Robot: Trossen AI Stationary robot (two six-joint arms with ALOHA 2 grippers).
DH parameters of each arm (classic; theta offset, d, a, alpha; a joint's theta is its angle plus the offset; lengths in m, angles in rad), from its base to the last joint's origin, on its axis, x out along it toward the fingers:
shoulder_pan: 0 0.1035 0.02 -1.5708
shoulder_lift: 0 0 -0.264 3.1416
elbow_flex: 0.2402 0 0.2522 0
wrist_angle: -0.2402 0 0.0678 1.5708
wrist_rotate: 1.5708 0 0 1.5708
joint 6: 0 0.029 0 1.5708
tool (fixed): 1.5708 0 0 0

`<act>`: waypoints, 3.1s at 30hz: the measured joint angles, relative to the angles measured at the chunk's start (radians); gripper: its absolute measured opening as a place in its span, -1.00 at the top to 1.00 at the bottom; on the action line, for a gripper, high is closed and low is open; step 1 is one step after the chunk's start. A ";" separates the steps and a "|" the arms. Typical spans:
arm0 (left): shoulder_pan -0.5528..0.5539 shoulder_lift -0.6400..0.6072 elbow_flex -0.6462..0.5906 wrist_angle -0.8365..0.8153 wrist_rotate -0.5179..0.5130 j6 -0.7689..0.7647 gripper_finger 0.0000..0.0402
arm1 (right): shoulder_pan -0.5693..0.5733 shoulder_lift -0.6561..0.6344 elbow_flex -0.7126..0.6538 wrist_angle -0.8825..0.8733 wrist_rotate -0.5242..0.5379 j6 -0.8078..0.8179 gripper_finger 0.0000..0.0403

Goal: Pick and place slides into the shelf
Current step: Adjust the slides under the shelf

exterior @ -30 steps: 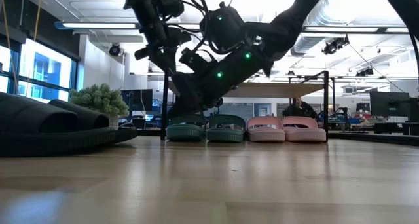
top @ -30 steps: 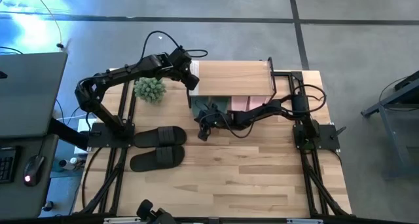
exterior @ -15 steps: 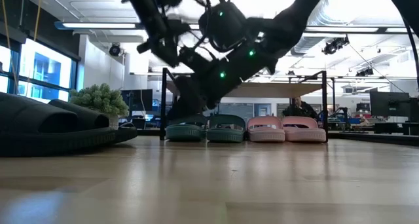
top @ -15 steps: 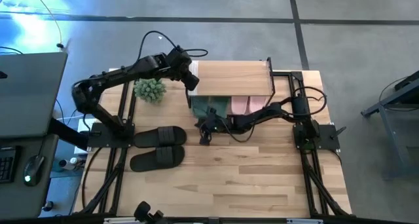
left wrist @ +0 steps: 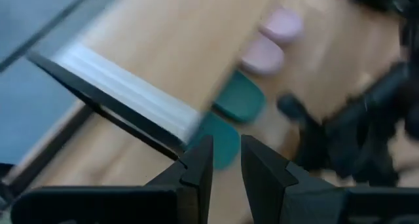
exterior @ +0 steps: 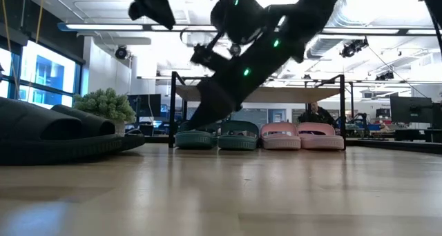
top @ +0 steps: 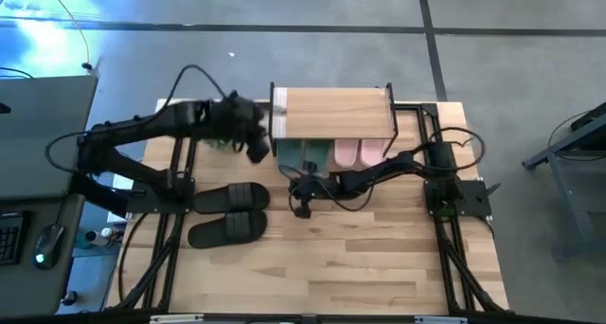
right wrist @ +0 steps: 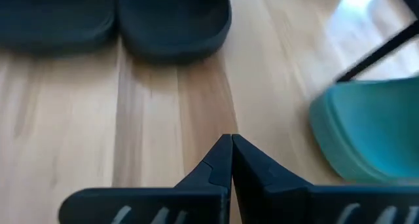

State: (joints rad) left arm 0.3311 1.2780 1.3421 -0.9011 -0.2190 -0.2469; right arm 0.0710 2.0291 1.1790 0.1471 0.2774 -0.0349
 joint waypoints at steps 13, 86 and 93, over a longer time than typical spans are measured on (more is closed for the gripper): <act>-0.330 -0.055 -0.502 0.278 -0.140 -0.365 0.67 | 0.165 -0.485 -0.230 -0.464 0.359 0.292 1.00; -0.173 0.477 -0.423 0.615 -0.196 -0.359 0.67 | 0.159 -0.861 -0.588 -0.719 0.404 0.916 1.00; -0.181 0.476 -0.423 0.598 -0.159 -0.373 0.67 | 0.159 -0.861 -0.588 -0.719 0.403 0.908 1.00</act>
State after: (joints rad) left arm 0.1501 1.7542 0.9192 -0.3028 -0.3780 -0.6195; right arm 0.2302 1.1679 0.5911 -0.5724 0.6808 0.8726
